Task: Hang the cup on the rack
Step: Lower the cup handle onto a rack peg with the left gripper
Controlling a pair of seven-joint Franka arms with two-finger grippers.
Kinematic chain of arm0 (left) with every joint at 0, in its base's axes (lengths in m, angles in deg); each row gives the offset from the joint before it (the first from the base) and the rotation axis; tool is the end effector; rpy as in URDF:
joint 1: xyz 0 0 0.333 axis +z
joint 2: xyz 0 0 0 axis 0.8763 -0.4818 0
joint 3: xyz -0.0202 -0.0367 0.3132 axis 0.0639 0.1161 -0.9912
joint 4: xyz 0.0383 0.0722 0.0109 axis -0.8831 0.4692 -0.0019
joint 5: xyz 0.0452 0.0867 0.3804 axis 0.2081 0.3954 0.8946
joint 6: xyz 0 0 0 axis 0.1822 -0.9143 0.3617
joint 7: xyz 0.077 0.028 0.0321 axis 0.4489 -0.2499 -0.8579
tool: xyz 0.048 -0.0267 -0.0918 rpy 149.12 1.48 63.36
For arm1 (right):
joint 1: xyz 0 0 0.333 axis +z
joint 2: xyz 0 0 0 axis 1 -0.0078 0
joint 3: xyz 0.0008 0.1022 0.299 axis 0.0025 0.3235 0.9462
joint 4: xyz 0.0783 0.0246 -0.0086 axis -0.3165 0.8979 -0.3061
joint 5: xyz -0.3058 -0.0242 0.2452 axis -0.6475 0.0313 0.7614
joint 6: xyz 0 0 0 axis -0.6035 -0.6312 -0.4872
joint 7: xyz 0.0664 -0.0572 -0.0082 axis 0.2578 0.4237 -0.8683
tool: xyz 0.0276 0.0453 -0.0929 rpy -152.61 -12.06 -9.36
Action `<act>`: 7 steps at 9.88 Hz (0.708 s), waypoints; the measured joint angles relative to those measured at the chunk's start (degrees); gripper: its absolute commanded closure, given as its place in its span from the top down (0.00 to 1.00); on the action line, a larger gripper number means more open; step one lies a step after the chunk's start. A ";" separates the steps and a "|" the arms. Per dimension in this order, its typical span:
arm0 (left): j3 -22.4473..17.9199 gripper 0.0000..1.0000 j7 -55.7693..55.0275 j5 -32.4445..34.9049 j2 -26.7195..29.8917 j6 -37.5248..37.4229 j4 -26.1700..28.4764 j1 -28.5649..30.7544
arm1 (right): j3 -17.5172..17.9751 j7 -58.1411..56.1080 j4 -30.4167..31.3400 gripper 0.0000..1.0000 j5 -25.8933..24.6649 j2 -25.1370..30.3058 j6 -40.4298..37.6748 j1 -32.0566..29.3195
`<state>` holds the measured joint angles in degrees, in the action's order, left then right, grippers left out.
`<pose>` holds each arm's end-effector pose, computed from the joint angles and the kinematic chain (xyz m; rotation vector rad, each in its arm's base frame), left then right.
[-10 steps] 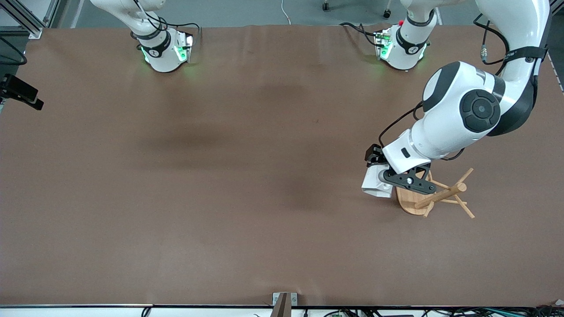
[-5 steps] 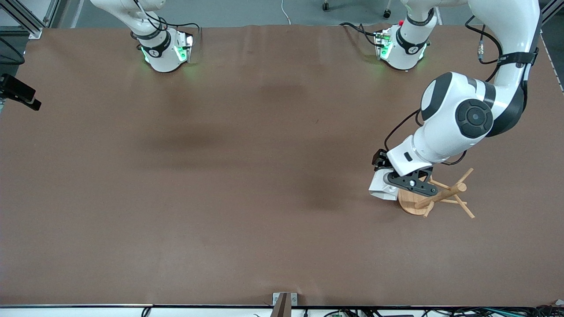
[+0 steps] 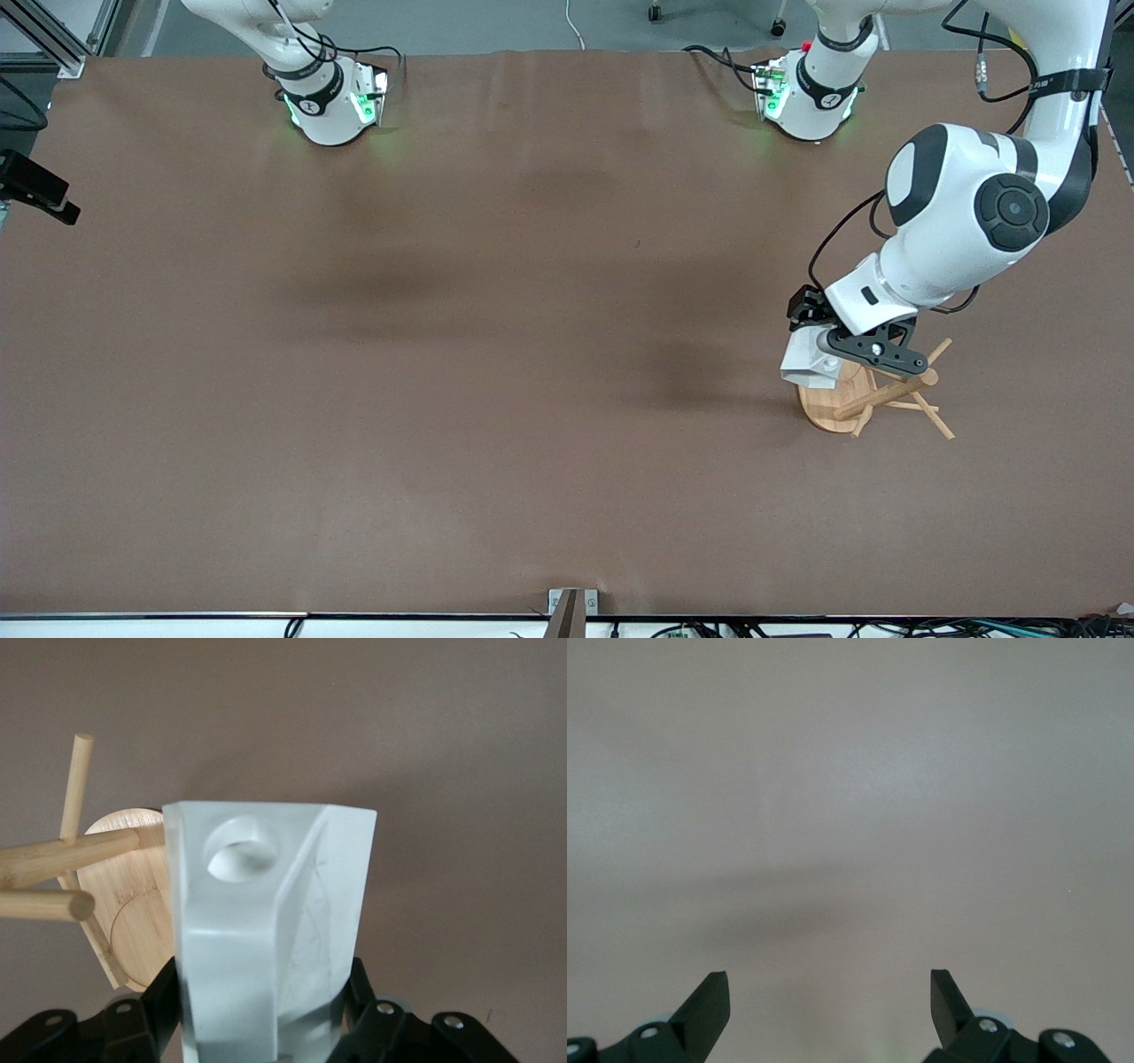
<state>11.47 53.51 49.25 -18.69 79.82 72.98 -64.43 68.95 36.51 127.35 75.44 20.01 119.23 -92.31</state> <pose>0.5912 -0.1449 0.4152 3.0025 -0.4449 0.0186 0.5345 -0.0495 0.6734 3.1124 -0.1603 0.0200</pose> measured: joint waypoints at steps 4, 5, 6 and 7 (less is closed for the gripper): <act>-2.17 0.01 0.99 -0.03 -0.13 0.51 1.82 0.06 | 0.03 0.00 0.00 1.00 0.00 -0.05 0.00 0.01; -2.48 0.01 1.22 -0.05 -0.33 1.10 1.83 0.06 | 0.03 0.00 0.00 1.00 0.00 -0.05 0.02 0.01; -2.73 0.01 1.30 -0.05 -0.53 1.83 1.84 0.06 | 0.03 0.00 0.00 1.00 0.00 -0.06 0.04 0.01; -2.80 0.01 1.31 -0.05 -0.68 2.33 1.84 0.07 | 0.03 0.00 0.00 1.00 0.00 -0.06 0.04 0.01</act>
<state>8.67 54.82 49.20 -19.37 82.14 74.82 -64.37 68.98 36.51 127.35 75.44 19.94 119.27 -92.30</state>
